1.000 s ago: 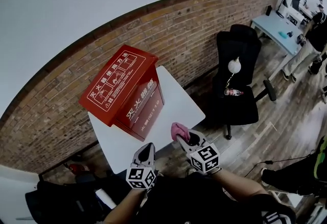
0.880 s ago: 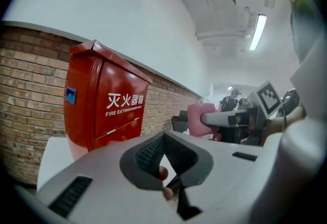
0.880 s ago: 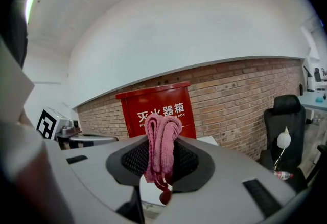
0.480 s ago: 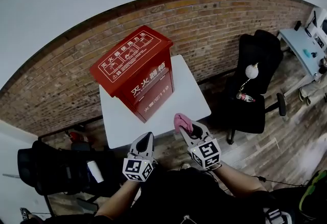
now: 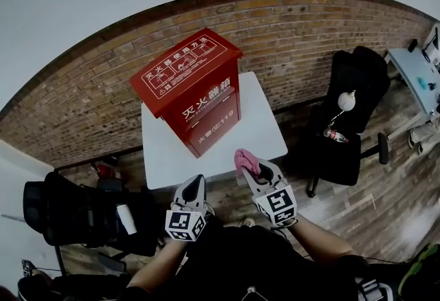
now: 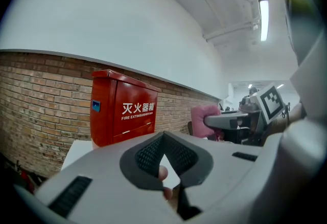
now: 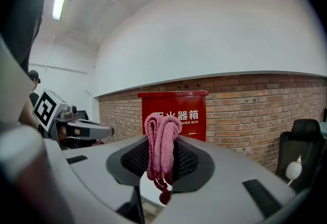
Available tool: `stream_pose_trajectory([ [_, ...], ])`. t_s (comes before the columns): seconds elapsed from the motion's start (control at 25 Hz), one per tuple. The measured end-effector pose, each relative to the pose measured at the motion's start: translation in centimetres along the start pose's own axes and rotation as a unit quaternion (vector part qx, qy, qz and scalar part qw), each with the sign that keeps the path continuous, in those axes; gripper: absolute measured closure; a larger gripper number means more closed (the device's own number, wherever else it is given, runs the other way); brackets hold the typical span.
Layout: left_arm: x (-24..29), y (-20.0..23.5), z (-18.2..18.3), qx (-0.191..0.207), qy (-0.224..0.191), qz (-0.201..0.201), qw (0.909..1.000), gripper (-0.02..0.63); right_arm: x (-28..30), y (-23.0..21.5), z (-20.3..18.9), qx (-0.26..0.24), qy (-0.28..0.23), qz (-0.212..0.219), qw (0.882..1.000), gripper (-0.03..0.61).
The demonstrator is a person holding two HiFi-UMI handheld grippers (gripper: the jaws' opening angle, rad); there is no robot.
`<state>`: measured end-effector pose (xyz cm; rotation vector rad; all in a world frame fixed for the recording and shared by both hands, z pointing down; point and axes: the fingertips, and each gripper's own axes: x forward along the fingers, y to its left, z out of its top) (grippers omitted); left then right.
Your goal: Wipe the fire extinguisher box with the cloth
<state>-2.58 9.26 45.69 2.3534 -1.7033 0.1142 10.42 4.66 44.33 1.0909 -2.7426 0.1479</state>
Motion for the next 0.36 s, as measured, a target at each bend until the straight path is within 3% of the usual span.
stream_pose_trajectory([
  [0.36, 0.4, -0.5, -0.9, -0.004, 0.005, 0.007, 1.0000, 0.586, -0.5, -1.3, -1.0, -0.014, 0.010, -0.012, 1.000, 0.469],
])
